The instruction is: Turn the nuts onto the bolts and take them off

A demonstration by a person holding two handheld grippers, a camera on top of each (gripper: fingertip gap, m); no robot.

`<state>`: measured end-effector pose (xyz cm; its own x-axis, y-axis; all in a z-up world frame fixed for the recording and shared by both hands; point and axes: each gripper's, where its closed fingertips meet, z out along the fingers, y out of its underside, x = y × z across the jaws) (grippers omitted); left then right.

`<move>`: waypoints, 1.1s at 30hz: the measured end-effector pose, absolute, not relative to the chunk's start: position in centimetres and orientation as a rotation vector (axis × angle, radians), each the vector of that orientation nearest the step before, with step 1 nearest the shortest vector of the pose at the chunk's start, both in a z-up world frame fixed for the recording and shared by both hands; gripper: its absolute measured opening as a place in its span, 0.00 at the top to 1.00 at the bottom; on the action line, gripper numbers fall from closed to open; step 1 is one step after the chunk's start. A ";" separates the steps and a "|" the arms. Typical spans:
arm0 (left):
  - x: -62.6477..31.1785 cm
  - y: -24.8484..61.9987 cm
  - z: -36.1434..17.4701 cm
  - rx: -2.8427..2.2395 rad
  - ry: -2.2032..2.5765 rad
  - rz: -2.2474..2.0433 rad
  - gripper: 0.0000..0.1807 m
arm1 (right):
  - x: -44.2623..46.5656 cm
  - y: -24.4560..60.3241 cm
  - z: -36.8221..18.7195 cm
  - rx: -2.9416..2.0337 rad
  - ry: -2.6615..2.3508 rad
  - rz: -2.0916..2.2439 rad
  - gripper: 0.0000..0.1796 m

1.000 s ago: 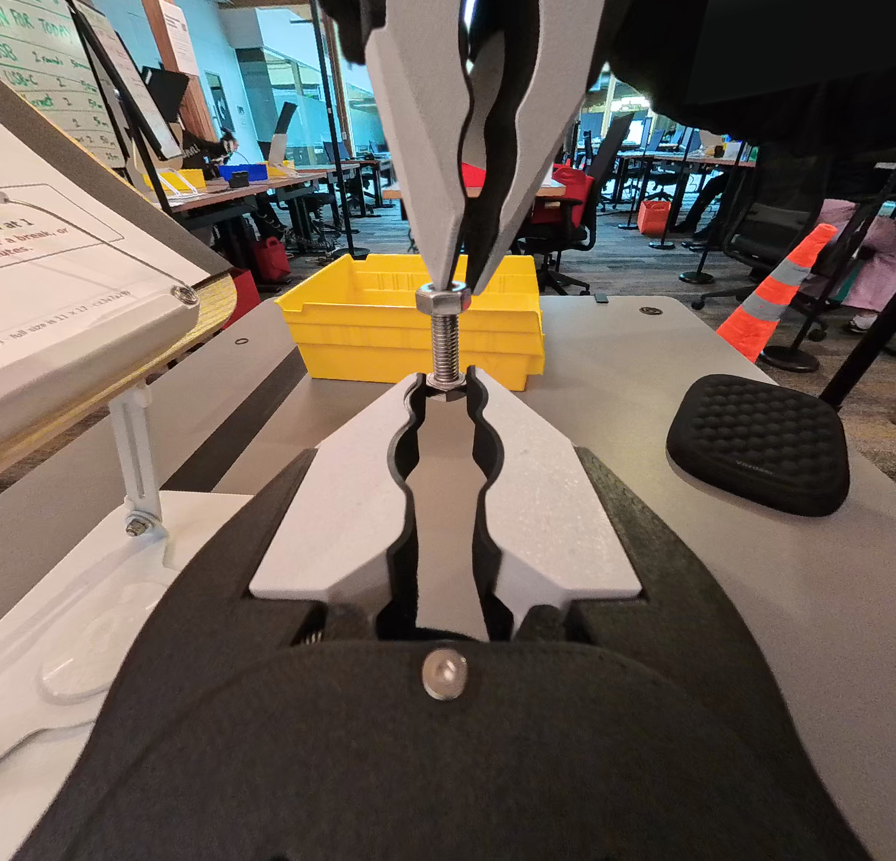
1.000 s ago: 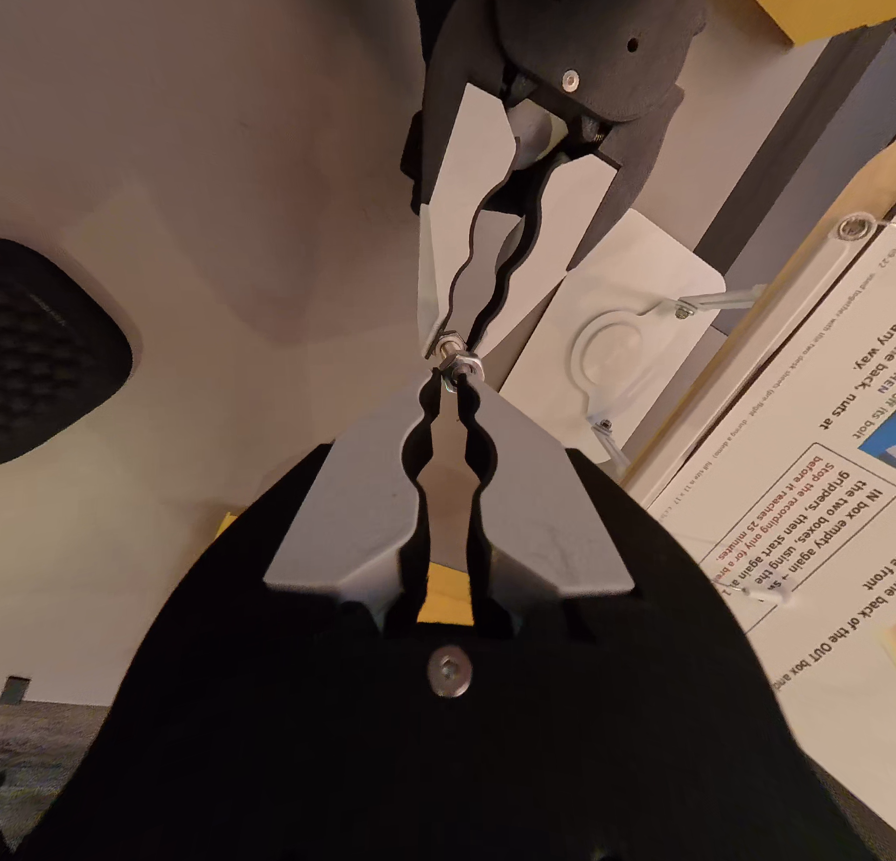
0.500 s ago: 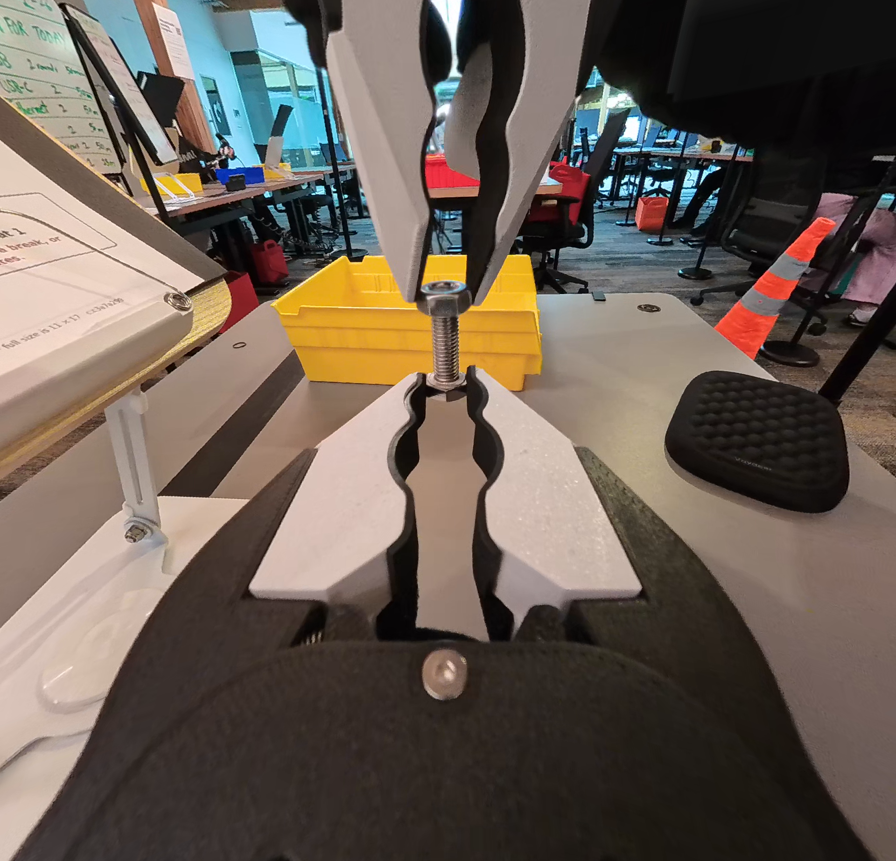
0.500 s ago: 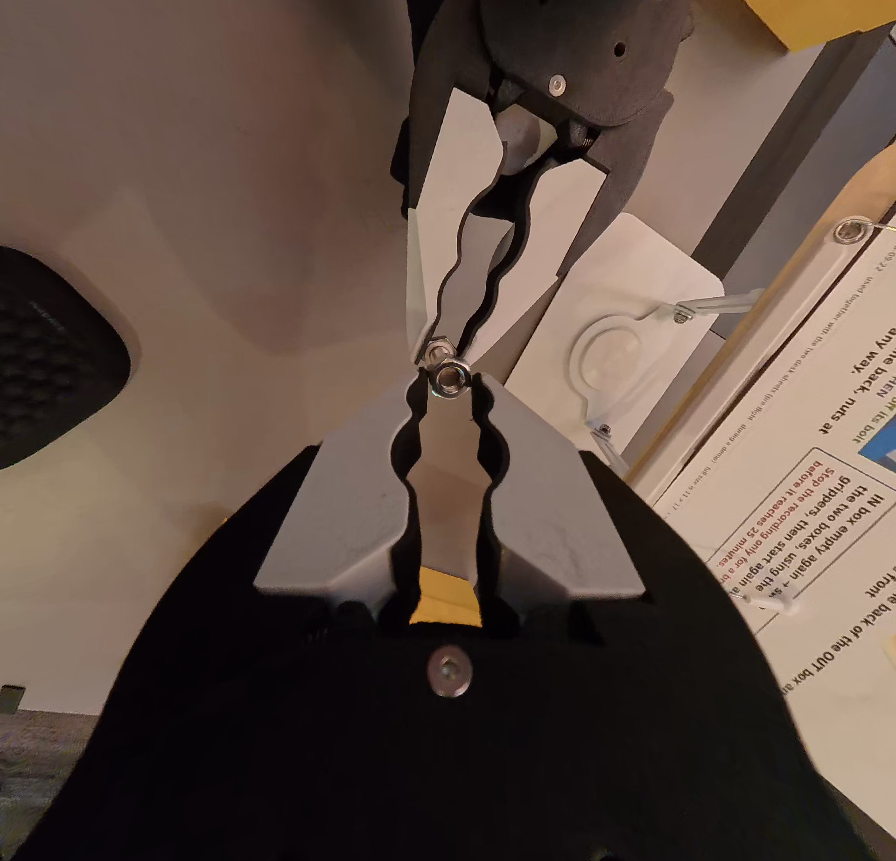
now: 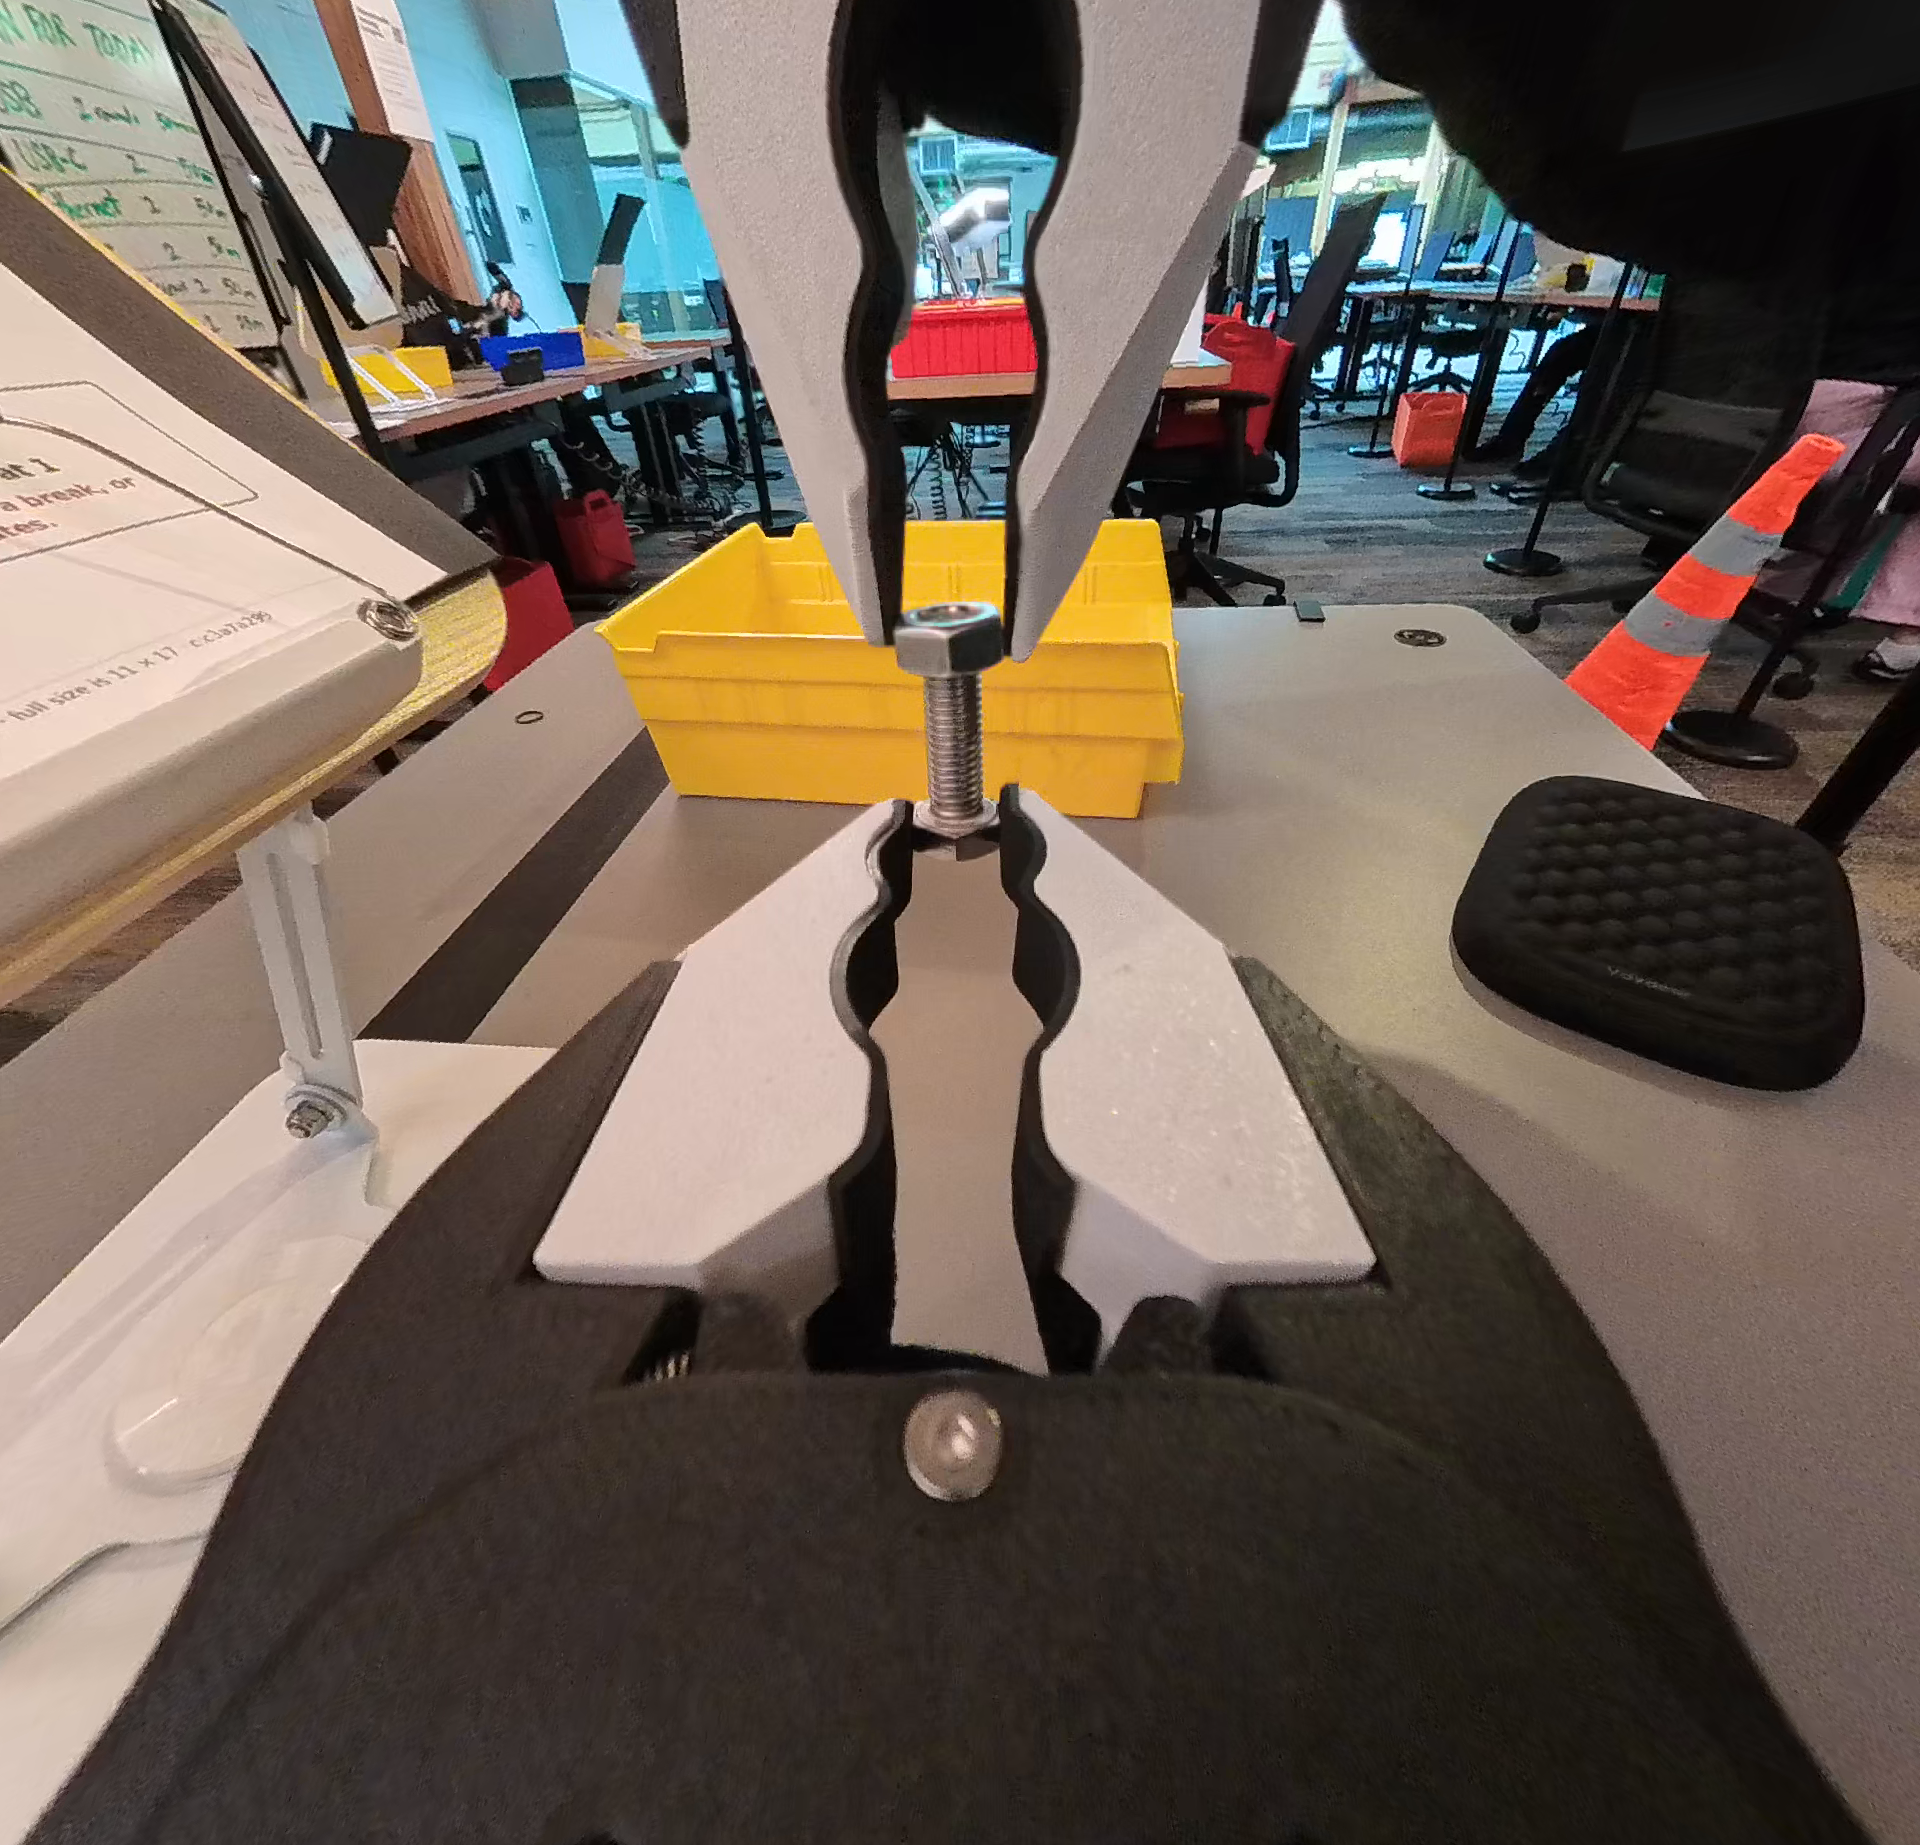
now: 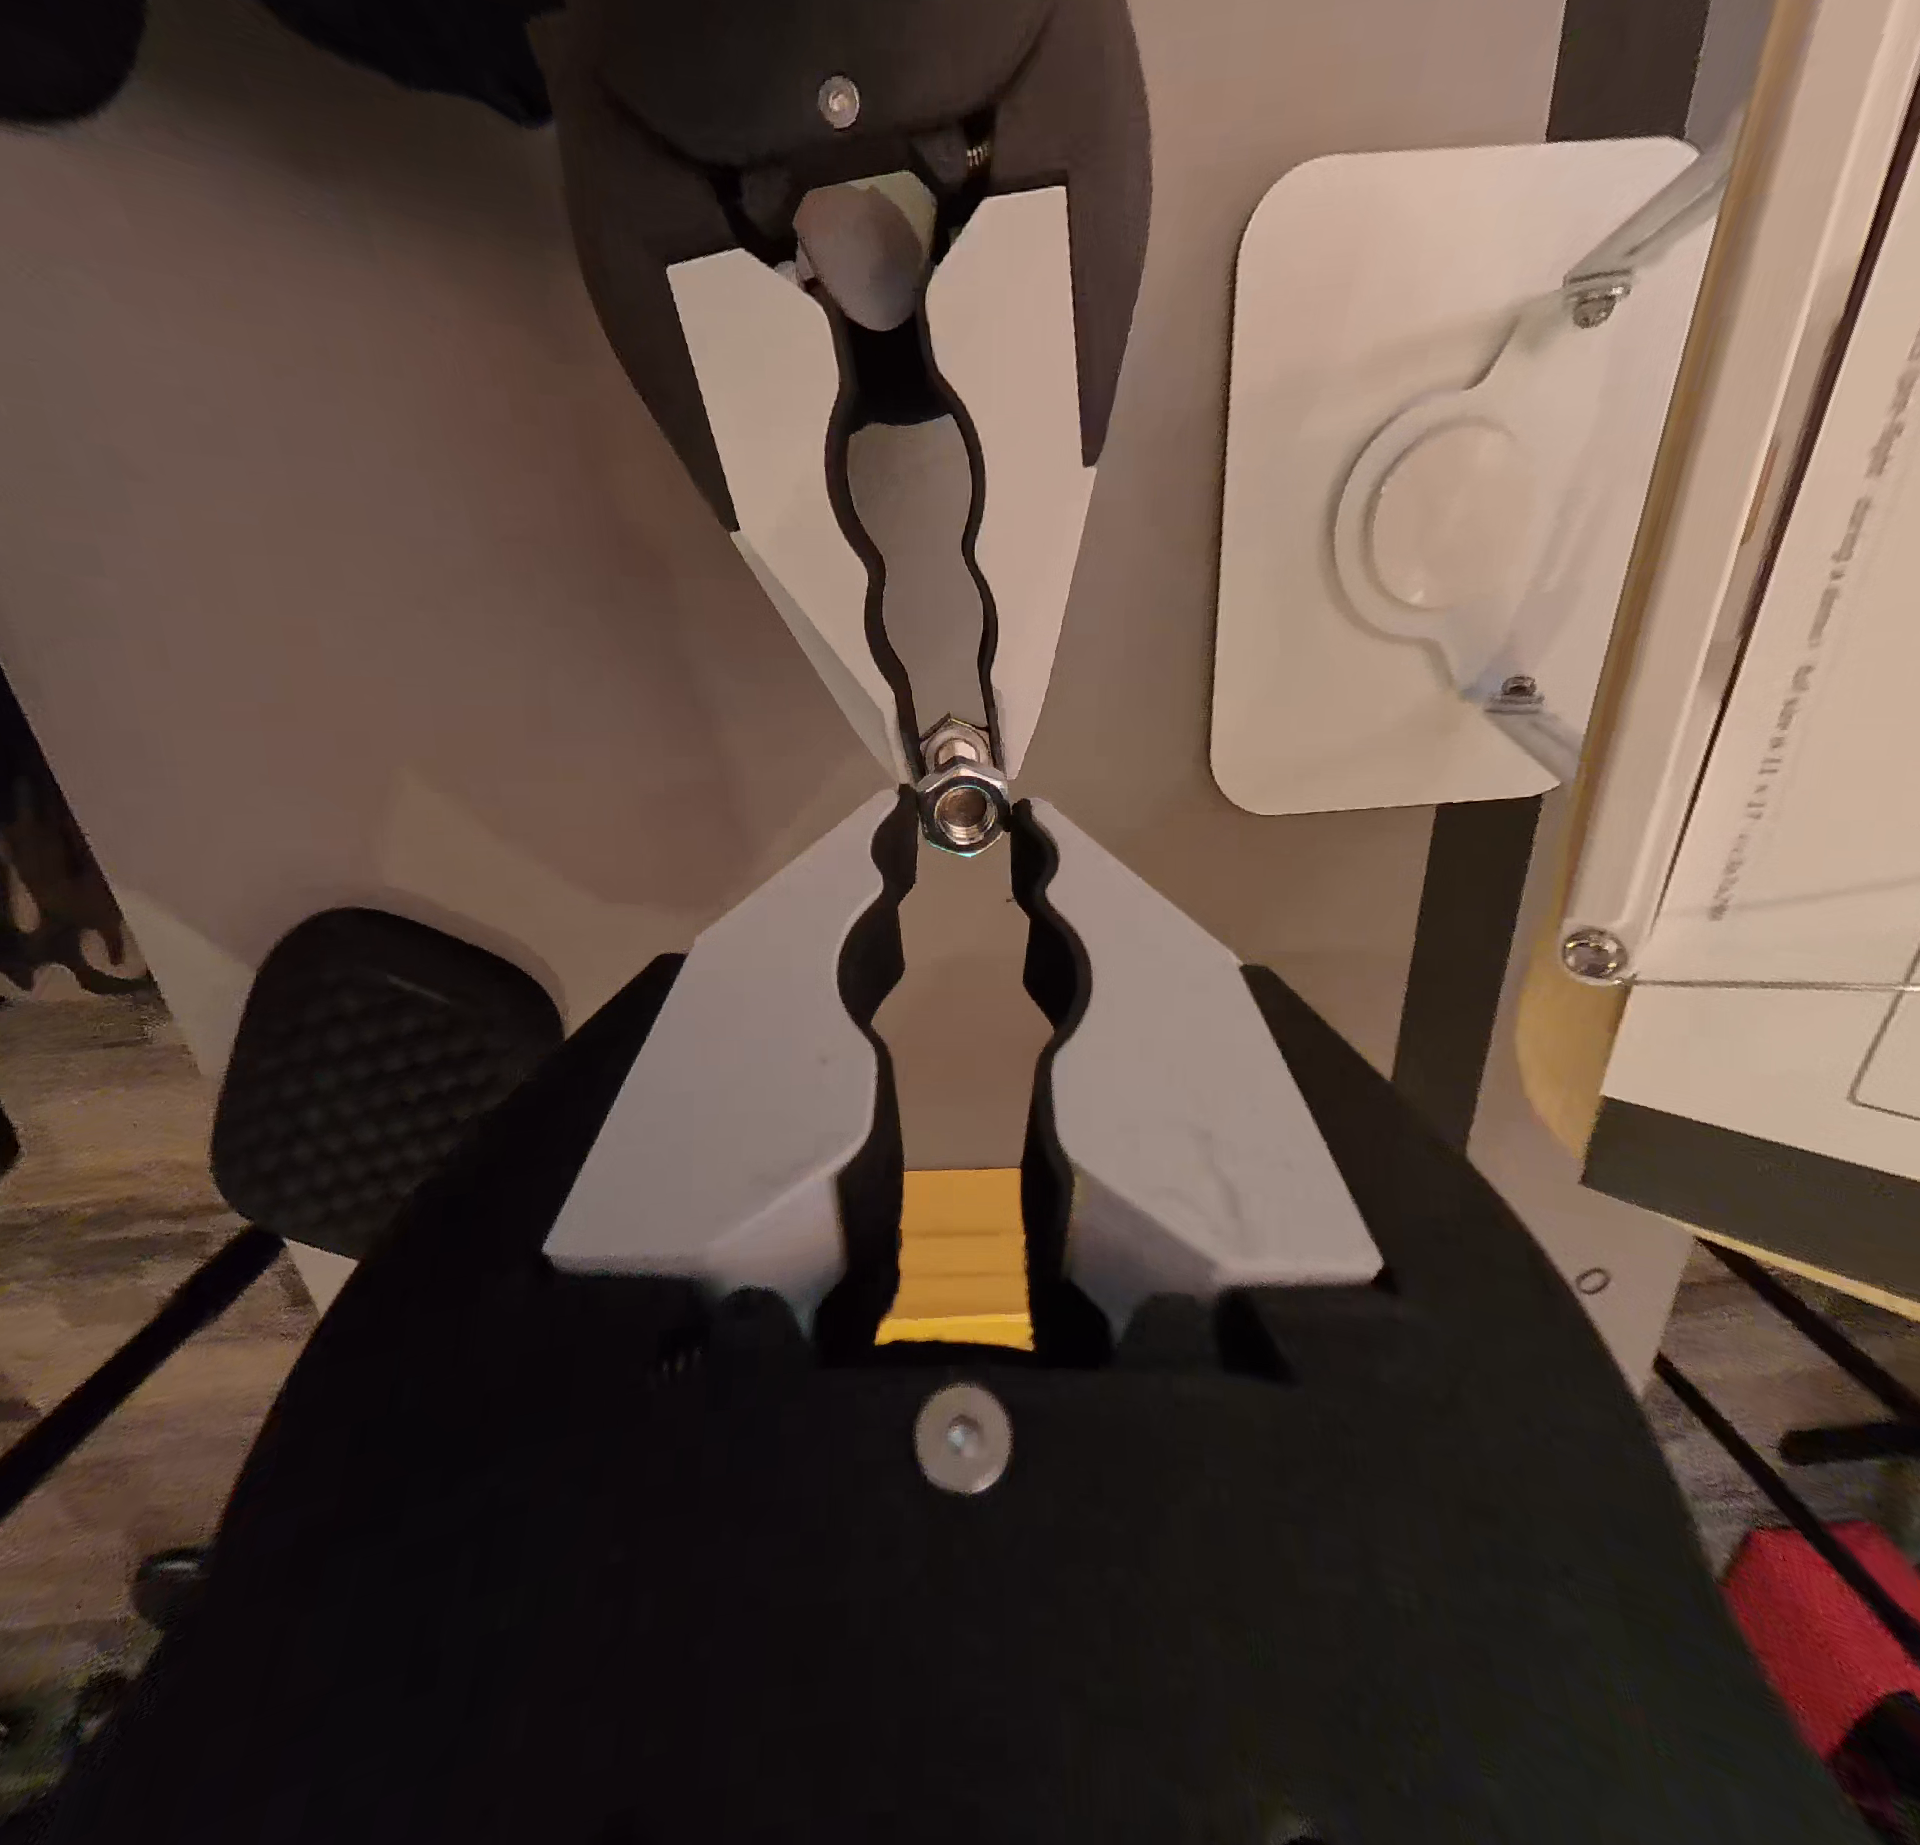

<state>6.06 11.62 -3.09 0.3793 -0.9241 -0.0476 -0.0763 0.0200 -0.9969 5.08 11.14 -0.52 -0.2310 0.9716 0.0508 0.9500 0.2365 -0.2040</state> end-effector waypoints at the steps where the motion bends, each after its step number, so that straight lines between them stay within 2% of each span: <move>1: 6.2 11.6 -3.2 -1.396 0.985 -0.857 0.92 | 5.1 11.1 -0.6 -1.850 -2.321 0.202 0.89; 7: 6.2 11.4 -2.9 -1.384 0.984 -0.880 0.92 | 5.1 11.5 0.3 -1.675 -2.368 0.145 0.77; 10: 6.2 11.2 -2.7 -1.375 0.978 -0.901 0.92 | 4.7 11.3 0.9 -1.449 -2.460 0.140 0.77; 16: 6.2 11.0 -2.6 -1.365 0.990 -0.913 0.92 | 4.6 10.5 0.6 -0.961 -2.638 0.094 0.84; 21: 6.1 10.9 -2.5 -1.358 0.990 -0.924 0.92 | 4.8 10.4 0.1 -0.819 -2.704 0.061 0.89; 27: 6.1 11.0 -2.5 -1.357 0.987 -0.917 0.92 | 4.9 10.5 0.0 -0.841 -2.715 0.072 0.91; 33: 6.2 11.3 -2.9 -1.377 0.984 -0.892 0.92 | 5.0 11.0 -0.4 -1.197 -2.641 0.090 0.91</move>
<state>6.15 11.28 -2.93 0.3563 -0.9337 -0.0364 -0.0554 0.0177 -0.9983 5.03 10.98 -0.37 -0.6356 0.7478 0.1917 0.7331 0.6625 -0.1540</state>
